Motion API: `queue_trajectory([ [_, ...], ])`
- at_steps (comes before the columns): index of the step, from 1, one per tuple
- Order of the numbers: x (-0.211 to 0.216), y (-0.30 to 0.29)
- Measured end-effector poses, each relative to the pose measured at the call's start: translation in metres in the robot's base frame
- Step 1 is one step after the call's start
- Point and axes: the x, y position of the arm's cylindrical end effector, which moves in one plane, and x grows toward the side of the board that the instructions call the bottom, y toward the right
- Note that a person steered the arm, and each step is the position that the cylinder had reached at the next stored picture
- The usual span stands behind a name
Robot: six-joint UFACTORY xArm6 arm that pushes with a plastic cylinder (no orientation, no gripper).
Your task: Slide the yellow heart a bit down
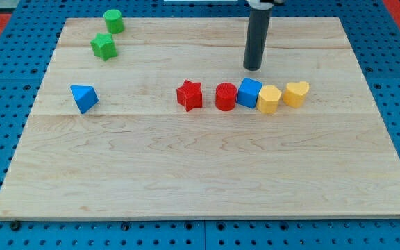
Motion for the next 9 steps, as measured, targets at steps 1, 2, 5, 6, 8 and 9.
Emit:
queue_trajectory([
  [1, -0.038, 0.036],
  [2, -0.046, 0.064],
  [5, -0.052, 0.094],
  [6, -0.052, 0.1],
  [8, -0.052, 0.111],
  [9, -0.052, 0.115],
])
